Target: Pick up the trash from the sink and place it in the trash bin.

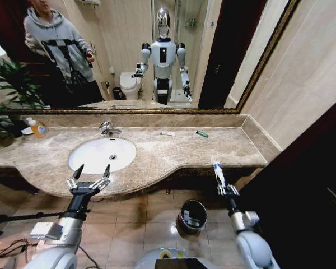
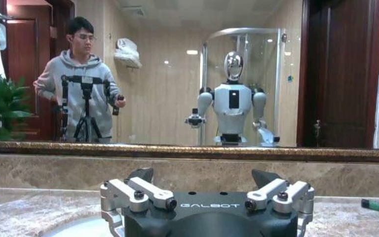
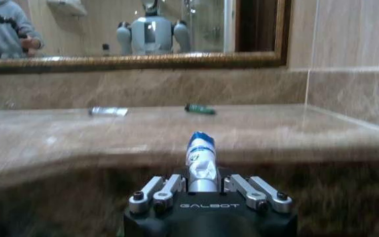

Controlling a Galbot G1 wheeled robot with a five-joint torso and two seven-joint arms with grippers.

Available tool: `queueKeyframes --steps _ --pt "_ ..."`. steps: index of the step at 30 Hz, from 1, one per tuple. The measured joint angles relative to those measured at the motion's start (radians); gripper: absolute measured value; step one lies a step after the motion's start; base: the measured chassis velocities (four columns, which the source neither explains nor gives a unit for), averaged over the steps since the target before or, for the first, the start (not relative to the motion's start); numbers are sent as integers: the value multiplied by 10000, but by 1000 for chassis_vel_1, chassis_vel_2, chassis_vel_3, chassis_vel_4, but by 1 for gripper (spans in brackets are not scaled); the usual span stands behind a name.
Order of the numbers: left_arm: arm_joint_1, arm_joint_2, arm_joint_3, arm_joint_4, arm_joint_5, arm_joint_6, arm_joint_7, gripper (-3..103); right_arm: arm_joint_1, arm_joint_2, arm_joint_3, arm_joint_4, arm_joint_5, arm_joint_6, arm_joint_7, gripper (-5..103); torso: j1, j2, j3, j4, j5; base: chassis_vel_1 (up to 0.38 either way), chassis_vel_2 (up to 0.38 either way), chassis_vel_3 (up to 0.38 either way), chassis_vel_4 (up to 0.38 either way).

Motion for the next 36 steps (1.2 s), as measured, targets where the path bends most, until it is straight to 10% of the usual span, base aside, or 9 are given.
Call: queueKeyframes --steps 15,36 --pt "1 0 0 0 0 0 0 100 1204 140 -989 -4310 -1533 1100 -20 25 2 0 1 2 3 0 0 0 0" --pt "0 0 0 0 0 0 0 100 5226 400 -1771 -10695 -2609 6 -693 25 2 -2 2 0 1 0 0 0 0"
